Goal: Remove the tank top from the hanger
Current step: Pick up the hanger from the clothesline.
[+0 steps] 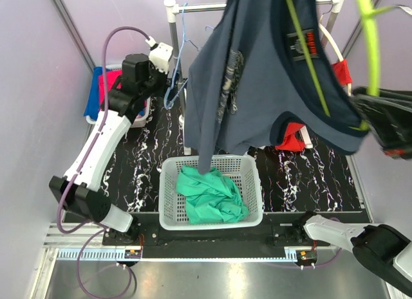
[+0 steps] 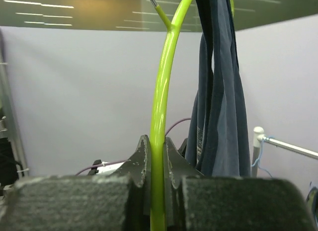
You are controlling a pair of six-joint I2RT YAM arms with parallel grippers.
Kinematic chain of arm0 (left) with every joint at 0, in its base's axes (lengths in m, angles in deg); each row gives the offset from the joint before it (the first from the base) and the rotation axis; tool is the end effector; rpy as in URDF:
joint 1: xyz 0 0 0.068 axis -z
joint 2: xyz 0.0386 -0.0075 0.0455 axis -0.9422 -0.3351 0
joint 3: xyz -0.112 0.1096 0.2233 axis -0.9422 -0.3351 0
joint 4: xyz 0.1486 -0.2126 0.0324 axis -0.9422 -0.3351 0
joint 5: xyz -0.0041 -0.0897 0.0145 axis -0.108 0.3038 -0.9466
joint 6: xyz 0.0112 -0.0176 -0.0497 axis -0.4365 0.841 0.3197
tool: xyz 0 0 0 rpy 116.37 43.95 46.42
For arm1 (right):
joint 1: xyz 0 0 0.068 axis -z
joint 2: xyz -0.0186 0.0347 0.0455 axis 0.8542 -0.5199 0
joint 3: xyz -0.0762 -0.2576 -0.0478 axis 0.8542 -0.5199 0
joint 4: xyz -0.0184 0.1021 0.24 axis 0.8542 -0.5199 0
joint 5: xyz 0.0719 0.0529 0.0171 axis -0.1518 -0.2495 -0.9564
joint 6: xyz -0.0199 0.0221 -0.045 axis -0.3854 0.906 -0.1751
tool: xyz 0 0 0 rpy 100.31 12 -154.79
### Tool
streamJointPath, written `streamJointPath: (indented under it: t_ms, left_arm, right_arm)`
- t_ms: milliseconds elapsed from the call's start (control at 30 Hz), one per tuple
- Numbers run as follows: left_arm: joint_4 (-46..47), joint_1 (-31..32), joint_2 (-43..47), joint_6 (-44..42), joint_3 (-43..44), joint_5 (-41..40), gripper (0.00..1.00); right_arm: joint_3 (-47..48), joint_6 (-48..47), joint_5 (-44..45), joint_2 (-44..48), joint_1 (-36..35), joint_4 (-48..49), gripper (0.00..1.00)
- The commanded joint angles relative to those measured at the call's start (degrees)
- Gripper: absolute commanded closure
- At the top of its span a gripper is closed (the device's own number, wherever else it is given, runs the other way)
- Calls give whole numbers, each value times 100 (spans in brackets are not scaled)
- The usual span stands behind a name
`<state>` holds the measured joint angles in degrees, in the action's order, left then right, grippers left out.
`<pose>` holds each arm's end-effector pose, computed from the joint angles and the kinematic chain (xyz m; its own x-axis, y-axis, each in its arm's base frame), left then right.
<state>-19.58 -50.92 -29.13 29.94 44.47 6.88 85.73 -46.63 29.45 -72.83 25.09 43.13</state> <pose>0.3198 -0.1130 0.4316 -0.3041 0.2999 -0.9042 0.3869 0.9062 0.1705 -0.0058 0.0133 0.6658 0.2709 0.5094 -0.8168 -0.8887 0.4584 -0.0088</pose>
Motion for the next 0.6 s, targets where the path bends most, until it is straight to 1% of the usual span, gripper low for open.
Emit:
streamJointPath:
  t_ms: [0,100,200,333,467,567]
  left_arm:
    - [46,-35,401,24,-137,-83,12]
    - [-60,-35,708,-46,-295,-103,9]
    - [-209,-26,1130,-107,-418,-76,1]
    - [-455,-35,1779,-248,-532,-190,1]
    - [-613,-35,2264,-433,-656,-418,1]
    - [-771,-26,2527,-564,-647,-734,1]
  right_arm:
    - [728,74,-345,-124,18,404,100]
    - [738,127,-337,-46,27,150,100]
    - [413,127,-284,156,18,26,100]
    - [-157,162,-275,350,18,-71,100]
    - [-352,144,-293,394,18,-115,100]
    - [-379,109,-293,359,18,-150,100]
